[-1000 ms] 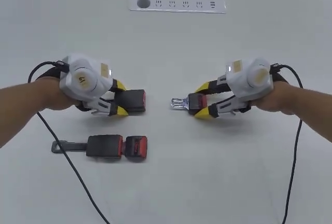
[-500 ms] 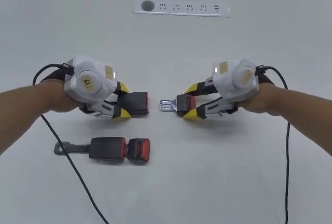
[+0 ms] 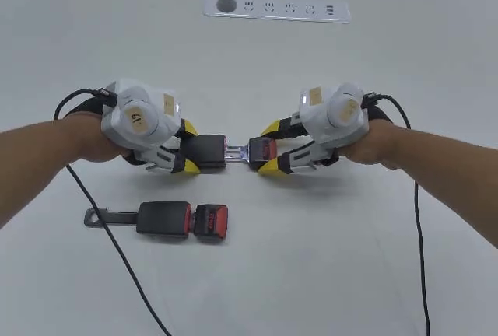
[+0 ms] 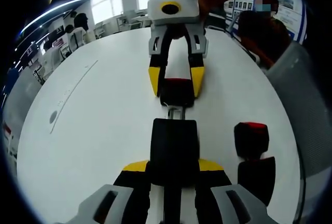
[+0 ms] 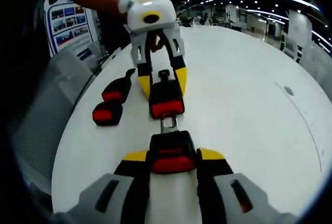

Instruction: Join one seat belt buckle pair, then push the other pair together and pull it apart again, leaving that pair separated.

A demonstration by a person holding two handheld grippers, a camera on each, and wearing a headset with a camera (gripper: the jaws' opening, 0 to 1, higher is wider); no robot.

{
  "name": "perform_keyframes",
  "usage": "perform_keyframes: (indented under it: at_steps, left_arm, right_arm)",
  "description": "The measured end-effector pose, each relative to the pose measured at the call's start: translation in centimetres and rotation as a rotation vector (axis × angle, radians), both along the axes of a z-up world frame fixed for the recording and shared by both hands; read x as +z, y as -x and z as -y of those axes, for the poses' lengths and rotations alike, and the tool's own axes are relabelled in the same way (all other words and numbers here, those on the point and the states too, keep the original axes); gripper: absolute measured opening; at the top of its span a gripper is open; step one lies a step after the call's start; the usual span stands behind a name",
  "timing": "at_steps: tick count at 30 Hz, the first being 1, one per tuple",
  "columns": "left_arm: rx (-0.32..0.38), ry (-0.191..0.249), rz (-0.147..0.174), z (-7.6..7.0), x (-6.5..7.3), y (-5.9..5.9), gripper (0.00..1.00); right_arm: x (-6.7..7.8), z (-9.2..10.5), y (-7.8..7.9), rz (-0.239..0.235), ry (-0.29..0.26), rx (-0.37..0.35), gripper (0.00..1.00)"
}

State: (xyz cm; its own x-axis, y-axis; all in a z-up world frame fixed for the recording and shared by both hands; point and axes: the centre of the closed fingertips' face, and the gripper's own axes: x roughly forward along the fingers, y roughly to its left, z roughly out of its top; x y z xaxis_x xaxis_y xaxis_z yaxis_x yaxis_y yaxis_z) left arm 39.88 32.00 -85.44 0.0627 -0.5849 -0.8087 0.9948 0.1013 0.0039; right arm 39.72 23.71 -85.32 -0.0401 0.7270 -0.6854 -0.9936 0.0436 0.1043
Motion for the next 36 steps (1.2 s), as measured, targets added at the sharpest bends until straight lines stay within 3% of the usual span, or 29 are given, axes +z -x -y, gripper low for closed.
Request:
perform_keyframes:
  at_steps: [15, 31, 36]
  left_arm:
    - [-0.048, -0.001, -0.002, 0.0, -0.1, -0.1, 0.33]
    - [-0.084, -0.031, -0.010, 0.0, -0.1, -0.2, 0.33]
    - [-0.092, -0.044, -0.011, 0.0, -0.2, -0.2, 0.33]
  right_arm:
    - [0.0, -1.3, 0.3, -0.002, 0.026, -0.015, 0.34]
    - [-0.3, -2.8, 0.0, -0.017, 0.041, -0.071, 0.34]
    - [-0.5, -2.9, -0.2, -0.021, 0.070, -0.078, 0.33]
